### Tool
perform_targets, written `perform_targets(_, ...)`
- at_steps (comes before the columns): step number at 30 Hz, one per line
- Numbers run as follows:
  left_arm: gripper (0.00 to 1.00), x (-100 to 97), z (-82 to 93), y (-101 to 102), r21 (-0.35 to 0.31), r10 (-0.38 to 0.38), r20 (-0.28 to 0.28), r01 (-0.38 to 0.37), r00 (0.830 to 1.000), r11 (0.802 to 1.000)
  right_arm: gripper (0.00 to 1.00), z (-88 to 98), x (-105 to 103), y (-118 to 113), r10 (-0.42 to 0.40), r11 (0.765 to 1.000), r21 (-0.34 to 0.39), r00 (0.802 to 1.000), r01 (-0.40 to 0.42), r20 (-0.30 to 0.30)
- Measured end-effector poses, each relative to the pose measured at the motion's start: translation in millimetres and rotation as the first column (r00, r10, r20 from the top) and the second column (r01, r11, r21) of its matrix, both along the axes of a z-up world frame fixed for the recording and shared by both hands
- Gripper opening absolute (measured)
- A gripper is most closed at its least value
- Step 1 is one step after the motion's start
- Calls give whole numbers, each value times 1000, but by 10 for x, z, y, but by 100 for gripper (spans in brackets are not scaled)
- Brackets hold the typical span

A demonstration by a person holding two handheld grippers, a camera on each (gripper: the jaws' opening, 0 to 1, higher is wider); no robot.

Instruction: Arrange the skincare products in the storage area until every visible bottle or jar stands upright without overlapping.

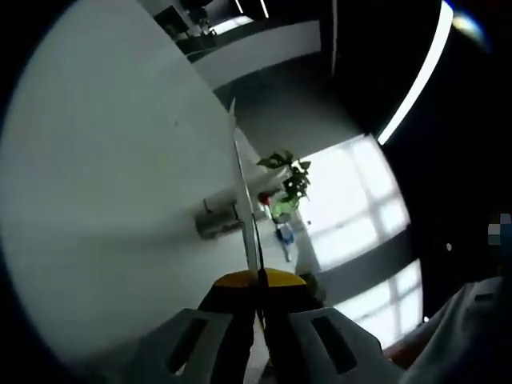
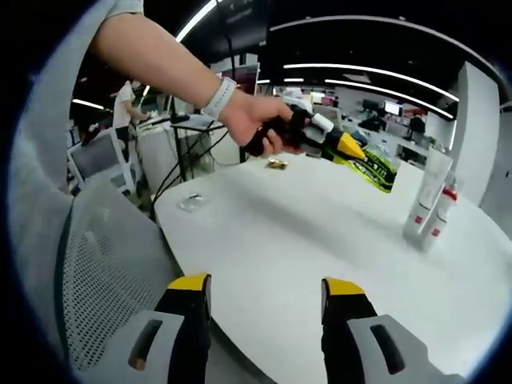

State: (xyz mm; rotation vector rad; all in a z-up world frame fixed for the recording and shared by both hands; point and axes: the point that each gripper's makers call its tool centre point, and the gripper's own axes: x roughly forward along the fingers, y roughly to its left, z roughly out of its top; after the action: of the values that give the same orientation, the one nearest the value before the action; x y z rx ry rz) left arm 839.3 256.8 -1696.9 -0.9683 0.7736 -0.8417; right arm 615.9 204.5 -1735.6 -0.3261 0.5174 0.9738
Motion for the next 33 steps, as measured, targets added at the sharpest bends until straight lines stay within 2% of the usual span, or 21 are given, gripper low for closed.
perform_targets(6,0,61,-100,-88,13,-13,-17,13,1000,1000,52,-15,2,-5,-1,1000,-9,1000,1,0)
perform_targets(14,0,99,-327,-233,63,-17,-58,21,998,998,50,-42,-1,-13,1,1000,-21,1000,-1,-9)
perform_targets(16,0,141,-402,-243,85,0,-82,7,997,996,49,-48,-5,-13,3,1000,-24,1000,-3,-10)
perform_targets(21,0,218,-467,-326,82,15,-104,-6,995,997,49,-59,6,-27,-2,1000,-28,1000,2,-12)
perform_targets(33,0,423,-788,-455,167,66,-180,-35,981,985,48,-81,19,-51,-12,999,-39,1000,12,-16)
